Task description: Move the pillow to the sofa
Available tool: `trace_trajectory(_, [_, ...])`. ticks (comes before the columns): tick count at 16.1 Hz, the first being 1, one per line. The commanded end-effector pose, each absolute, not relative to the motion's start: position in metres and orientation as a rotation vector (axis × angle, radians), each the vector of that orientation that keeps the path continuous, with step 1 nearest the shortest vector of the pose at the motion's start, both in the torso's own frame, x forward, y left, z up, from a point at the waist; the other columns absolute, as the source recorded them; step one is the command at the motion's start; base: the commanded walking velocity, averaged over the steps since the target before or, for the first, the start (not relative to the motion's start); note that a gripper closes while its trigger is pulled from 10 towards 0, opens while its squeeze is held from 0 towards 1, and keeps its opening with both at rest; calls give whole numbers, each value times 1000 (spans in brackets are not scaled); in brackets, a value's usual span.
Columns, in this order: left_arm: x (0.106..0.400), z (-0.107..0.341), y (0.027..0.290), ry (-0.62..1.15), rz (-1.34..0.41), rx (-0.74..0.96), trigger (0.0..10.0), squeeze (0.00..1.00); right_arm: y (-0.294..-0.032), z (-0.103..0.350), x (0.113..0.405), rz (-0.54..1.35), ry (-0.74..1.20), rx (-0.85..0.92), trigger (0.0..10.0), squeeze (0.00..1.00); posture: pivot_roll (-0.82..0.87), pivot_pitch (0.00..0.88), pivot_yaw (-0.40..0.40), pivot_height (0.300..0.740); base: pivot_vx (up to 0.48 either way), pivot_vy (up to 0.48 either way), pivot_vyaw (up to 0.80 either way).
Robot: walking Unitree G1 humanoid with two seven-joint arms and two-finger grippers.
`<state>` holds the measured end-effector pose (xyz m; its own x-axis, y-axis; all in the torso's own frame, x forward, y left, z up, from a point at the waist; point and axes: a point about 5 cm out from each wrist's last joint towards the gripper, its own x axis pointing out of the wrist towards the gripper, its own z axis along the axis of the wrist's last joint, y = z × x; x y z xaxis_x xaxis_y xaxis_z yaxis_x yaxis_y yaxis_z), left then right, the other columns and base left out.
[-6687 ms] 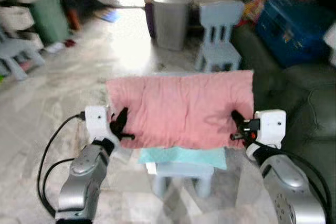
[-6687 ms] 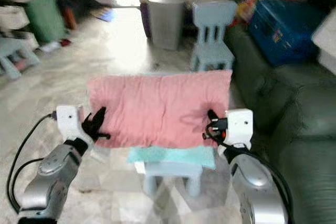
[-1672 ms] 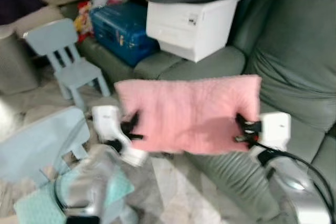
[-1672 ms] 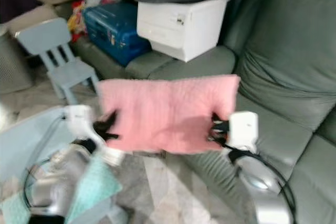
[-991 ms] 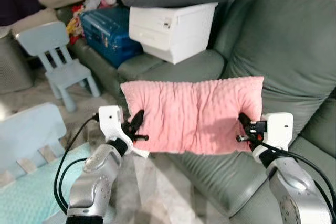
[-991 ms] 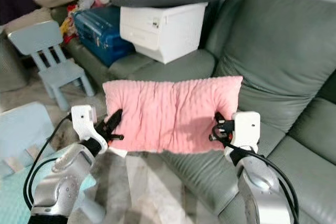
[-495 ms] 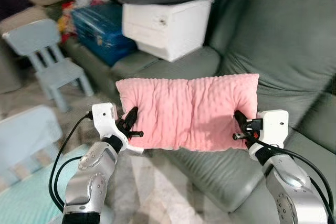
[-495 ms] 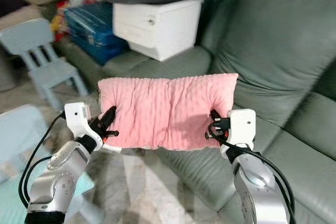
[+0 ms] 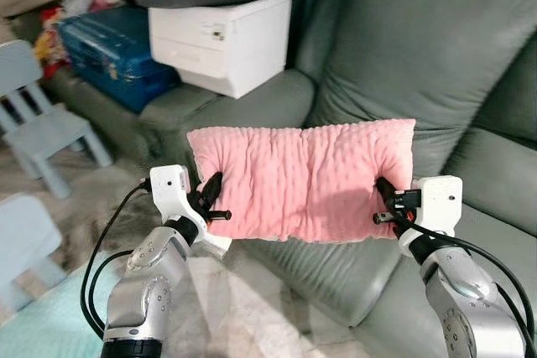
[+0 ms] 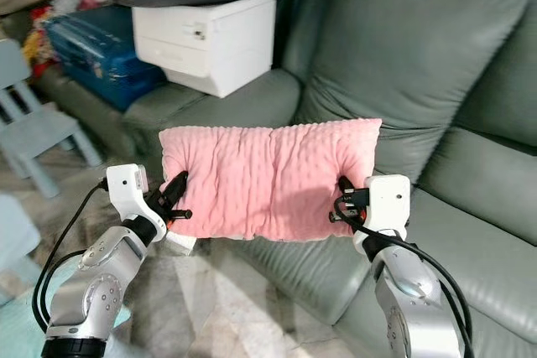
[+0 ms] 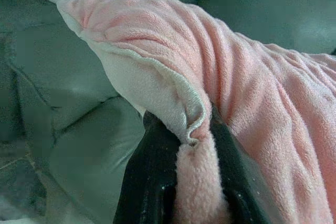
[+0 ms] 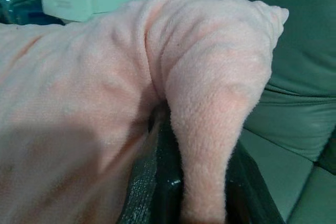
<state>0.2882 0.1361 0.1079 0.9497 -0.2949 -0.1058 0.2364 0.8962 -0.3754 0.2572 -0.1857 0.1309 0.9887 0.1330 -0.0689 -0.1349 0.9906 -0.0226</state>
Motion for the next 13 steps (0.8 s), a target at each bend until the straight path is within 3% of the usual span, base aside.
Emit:
trace_trajectory(1, [291,109,136,169,-272,-355,10000,0,-185,135,258,136,55,-21,10000,0,-229,0,33,740,0,0,-781])
trace_trajectory(13, [290,105,130,197,-293,-393,10000,0,-185,136,257,140,50,-25,10000,0,-236,0,29,740,0,0,-771])
